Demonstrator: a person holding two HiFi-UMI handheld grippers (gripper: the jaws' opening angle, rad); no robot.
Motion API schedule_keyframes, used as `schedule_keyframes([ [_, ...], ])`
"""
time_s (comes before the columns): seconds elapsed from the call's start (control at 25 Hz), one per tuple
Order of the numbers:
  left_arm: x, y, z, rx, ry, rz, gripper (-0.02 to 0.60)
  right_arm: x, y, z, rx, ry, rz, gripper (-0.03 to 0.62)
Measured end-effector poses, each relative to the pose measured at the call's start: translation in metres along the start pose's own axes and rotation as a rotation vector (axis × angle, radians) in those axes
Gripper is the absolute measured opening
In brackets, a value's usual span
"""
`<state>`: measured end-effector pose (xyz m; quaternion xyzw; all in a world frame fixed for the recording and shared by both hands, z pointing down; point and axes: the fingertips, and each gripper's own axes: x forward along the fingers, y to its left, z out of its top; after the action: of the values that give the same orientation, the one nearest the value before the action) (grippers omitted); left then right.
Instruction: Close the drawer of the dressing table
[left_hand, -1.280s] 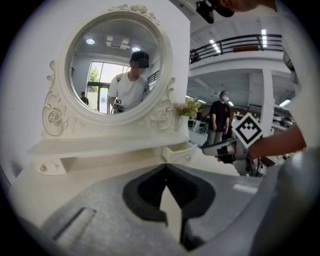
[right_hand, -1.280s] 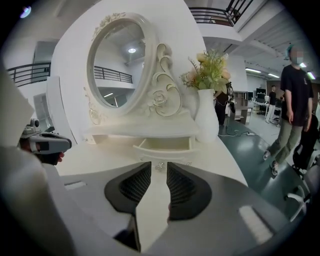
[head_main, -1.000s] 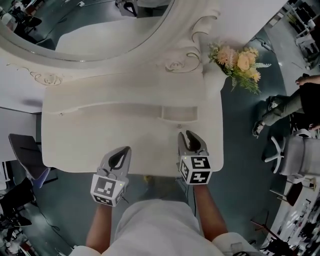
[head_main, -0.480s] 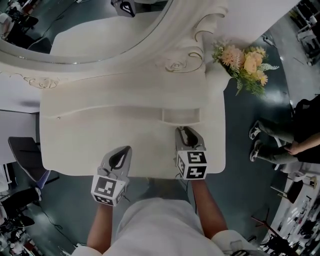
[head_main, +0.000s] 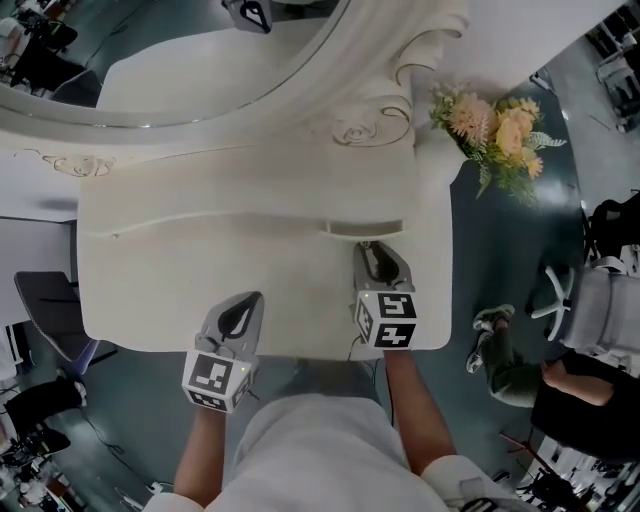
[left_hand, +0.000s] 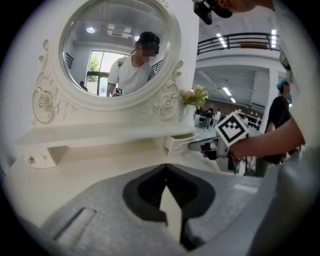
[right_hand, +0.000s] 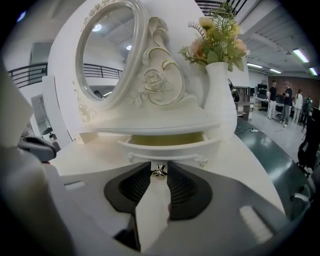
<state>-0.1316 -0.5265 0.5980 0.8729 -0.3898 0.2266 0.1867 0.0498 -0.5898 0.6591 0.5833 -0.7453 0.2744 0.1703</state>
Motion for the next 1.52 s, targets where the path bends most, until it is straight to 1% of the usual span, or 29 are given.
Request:
schedule_keyframes([
  [0.12, 0.003, -0.001, -0.003, -0.002, 0.012, -0.004, -0.002, 0.008, -0.002, 0.005, 0.003, -0.01, 0.007, 0.087],
  [0.36, 0.009, 0.005, 0.004, 0.007, 0.009, 0.0, -0.002, 0.019, -0.007, 0.014, 0.003, -0.038, 0.006, 0.087],
  [0.76, 0.016, 0.008, 0.003, 0.006, 0.023, -0.006, -0.002, 0.033, -0.011, 0.024, 0.031, -0.047, 0.008, 0.087],
  [0.8, 0.017, 0.008, 0.003, 0.007, 0.023, -0.007, -0.002, 0.035, -0.012, 0.024, 0.03, -0.044, 0.005, 0.099],
  [0.92, 0.019, 0.01, 0.004, 0.007, 0.024, -0.006, -0.002, 0.037, -0.012, 0.025, 0.026, -0.056, -0.003, 0.1],
  [1.12, 0.017, 0.011, 0.007, 0.012, 0.018, 0.0, -0.002, 0.037, -0.012, 0.024, 0.024, -0.051, 0.002, 0.1],
  [1.32, 0.008, 0.006, 0.008, 0.02, 0.015, -0.004, -0.002, 0.032, -0.01, 0.014, 0.027, -0.008, 0.017, 0.1],
  [1.52, -0.004, -0.002, 0.006, 0.025, 0.008, -0.01, -0.002, 0.012, -0.008, 0.011, 0.031, -0.02, 0.012, 0.1],
])
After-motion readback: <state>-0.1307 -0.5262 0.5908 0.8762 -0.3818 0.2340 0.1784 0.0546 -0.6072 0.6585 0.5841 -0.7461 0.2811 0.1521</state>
